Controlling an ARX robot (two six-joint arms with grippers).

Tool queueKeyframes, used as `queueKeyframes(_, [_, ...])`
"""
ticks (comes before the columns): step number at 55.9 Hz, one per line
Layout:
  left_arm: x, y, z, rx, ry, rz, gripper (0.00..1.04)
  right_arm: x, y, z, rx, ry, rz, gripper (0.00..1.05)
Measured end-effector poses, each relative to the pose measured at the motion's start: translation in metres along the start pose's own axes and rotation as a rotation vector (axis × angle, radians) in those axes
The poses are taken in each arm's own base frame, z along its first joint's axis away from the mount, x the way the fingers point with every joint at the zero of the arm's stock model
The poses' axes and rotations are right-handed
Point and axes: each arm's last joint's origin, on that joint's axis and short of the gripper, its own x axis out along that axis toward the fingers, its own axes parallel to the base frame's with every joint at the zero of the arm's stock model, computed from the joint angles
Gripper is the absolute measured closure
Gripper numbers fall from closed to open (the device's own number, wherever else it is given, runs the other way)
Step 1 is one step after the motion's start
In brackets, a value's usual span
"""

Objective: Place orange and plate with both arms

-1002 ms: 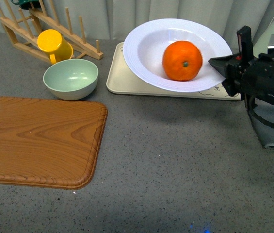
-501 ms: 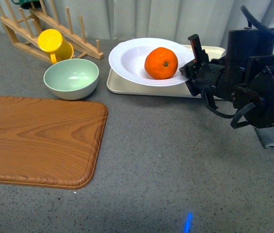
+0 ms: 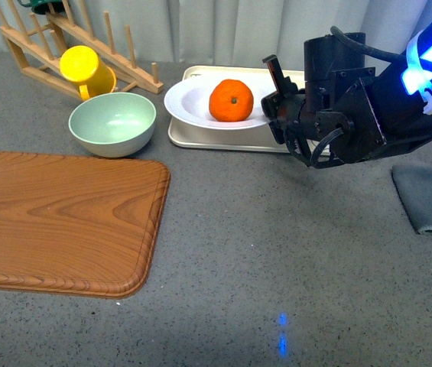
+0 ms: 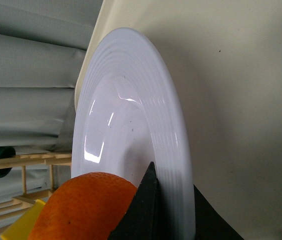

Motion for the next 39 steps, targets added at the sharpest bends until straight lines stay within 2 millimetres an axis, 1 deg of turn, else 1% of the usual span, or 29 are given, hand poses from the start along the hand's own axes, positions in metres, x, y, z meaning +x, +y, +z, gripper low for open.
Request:
queueKeyframes(1, [0.000, 0.000, 0.000, 0.000, 0.000, 0.000, 0.06, 0.000, 0.000, 0.000, -0.001, 0.000, -0.004, 0.97])
queueKeyframes(4, [0.000, 0.000, 0.000, 0.000, 0.000, 0.000, 0.06, 0.001, 0.001, 0.000, -0.001, 0.001, -0.025, 0.86])
queueKeyframes(5, [0.000, 0.000, 0.000, 0.000, 0.000, 0.000, 0.06, 0.001, 0.001, 0.000, -0.003, 0.002, -0.027, 0.81])
queueKeyframes(12, [0.000, 0.000, 0.000, 0.000, 0.000, 0.000, 0.06, 0.000, 0.001, 0.000, -0.018, 0.005, -0.032, 0.63])
queueKeyframes(13, [0.000, 0.000, 0.000, 0.000, 0.000, 0.000, 0.06, -0.001, 0.000, 0.000, -0.022, 0.006, -0.036, 0.59])
queueKeyframes(14, [0.000, 0.000, 0.000, 0.000, 0.000, 0.000, 0.06, -0.002, 0.000, 0.000, -0.024, 0.006, -0.038, 0.58])
queueKeyframes(15, [0.000, 0.000, 0.000, 0.000, 0.000, 0.000, 0.06, -0.005, -0.001, 0.000, -0.032, 0.007, -0.043, 0.52])
queueKeyframes(17, [0.000, 0.000, 0.000, 0.000, 0.000, 0.000, 0.06, -0.010, -0.001, 0.001, -0.048, 0.006, -0.046, 0.45])
queueKeyframes(18, [0.000, 0.000, 0.000, 0.000, 0.000, 0.000, 0.06, -0.016, 0.001, 0.002, -0.063, -0.001, -0.044, 0.40])
queueKeyframes(20, [0.000, 0.000, 0.000, 0.000, 0.000, 0.000, 0.06, -0.025, 0.004, 0.004, -0.092, -0.012, -0.036, 0.33])
queueKeyframes(22, [0.000, 0.000, 0.000, 0.000, 0.000, 0.000, 0.06, -0.041, 0.012, 0.010, -0.132, -0.047, -0.025, 0.24])
queueKeyframes(23, [0.000, 0.000, 0.000, 0.000, 0.000, 0.000, 0.06, -0.044, 0.014, 0.011, -0.150, -0.057, -0.023, 0.22])
queueKeyframes(25, [0.000, 0.000, 0.000, 0.000, 0.000, 0.000, 0.06, -0.059, 0.022, 0.017, -0.198, -0.096, -0.011, 0.15])
queueKeyframes(26, [0.000, 0.000, 0.000, 0.000, 0.000, 0.000, 0.06, -0.063, 0.024, 0.019, -0.204, -0.106, -0.008, 0.13])
queueKeyframes(28, [0.000, 0.000, 0.000, 0.000, 0.000, 0.000, 0.06, -0.081, 0.032, 0.024, -0.261, -0.153, 0.001, 0.07])
queueKeyframes(29, [0.000, 0.000, 0.000, 0.000, 0.000, 0.000, 0.06, -0.086, 0.034, 0.026, -0.284, -0.166, 0.000, 0.07])
queueKeyframes(32, [0.000, 0.000, 0.000, 0.000, 0.000, 0.000, 0.06, -0.116, 0.043, 0.033, -0.394, -0.254, -0.009, 0.09])
queueKeyframes(33, [0.000, 0.000, 0.000, 0.000, 0.000, 0.000, 0.06, -0.121, 0.045, 0.034, -0.403, -0.269, -0.010, 0.10])
queueKeyframes(34, [0.000, 0.000, 0.000, 0.000, 0.000, 0.000, 0.06, -0.132, 0.046, 0.036, -0.454, -0.300, -0.018, 0.09])
queueKeyframes(35, [0.000, 0.000, 0.000, 0.000, 0.000, 0.000, 0.06, -0.142, 0.048, 0.037, -0.495, -0.332, -0.026, 0.09])
queueKeyframes(36, [0.000, 0.000, 0.000, 0.000, 0.000, 0.000, 0.06, -0.148, 0.048, 0.038, -0.504, -0.347, -0.029, 0.09])
queueKeyframes(38, [0.000, 0.000, 0.000, 0.000, 0.000, 0.000, 0.06, -0.168, 0.048, 0.040, -0.600, -0.406, -0.050, 0.09])
queueKeyframes(39, [0.000, 0.000, 0.000, 0.000, 0.000, 0.000, 0.06, -0.173, 0.048, 0.040, -0.620, -0.418, -0.054, 0.09])
